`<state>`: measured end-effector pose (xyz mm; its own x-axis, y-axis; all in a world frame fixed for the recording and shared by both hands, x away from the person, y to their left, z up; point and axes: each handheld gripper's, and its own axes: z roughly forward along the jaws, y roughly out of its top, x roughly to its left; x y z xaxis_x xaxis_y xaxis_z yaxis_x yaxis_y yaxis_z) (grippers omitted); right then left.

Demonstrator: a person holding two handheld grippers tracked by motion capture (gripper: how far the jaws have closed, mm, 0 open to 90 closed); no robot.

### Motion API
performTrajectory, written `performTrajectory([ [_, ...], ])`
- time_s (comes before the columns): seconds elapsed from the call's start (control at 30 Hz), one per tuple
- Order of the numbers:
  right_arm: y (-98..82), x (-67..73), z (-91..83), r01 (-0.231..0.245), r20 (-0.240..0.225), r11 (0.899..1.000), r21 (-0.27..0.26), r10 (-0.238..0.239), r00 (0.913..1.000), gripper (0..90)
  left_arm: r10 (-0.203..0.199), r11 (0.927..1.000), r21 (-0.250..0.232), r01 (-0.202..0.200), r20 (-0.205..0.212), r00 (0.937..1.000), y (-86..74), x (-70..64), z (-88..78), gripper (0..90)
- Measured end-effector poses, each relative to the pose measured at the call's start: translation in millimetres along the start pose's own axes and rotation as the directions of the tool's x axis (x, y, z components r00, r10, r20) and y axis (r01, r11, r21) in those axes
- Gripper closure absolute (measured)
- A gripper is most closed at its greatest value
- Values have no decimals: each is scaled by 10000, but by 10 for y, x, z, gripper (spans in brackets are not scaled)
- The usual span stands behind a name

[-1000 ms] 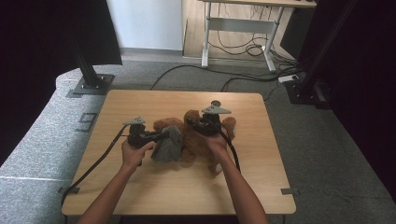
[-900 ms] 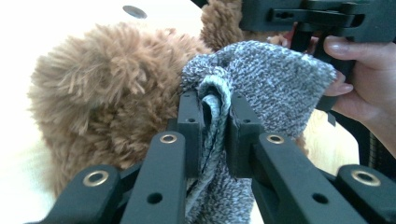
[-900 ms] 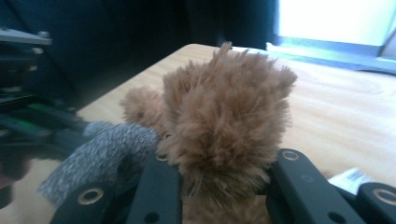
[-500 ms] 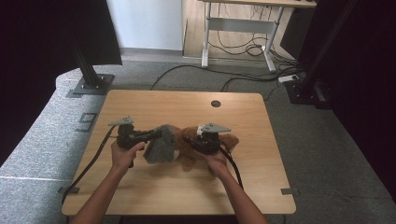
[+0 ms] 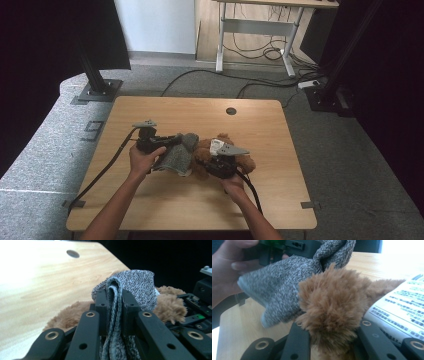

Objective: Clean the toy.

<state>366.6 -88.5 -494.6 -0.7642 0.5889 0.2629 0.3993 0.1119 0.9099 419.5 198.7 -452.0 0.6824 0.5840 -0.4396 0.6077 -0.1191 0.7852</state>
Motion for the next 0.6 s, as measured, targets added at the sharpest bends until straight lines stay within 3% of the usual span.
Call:
performTrajectory([
  [0.2,-104,20,-50,-101,-228,9999,-84,99,9997,735,-191,9996,187,192,-59,9998,-77,68,-58,781],
  [0.6,-277,73,-119,-278,-537,9994,-203,267,9982,735,-401,9991,110,404,-235,9989,-148,156,-212,784],
])
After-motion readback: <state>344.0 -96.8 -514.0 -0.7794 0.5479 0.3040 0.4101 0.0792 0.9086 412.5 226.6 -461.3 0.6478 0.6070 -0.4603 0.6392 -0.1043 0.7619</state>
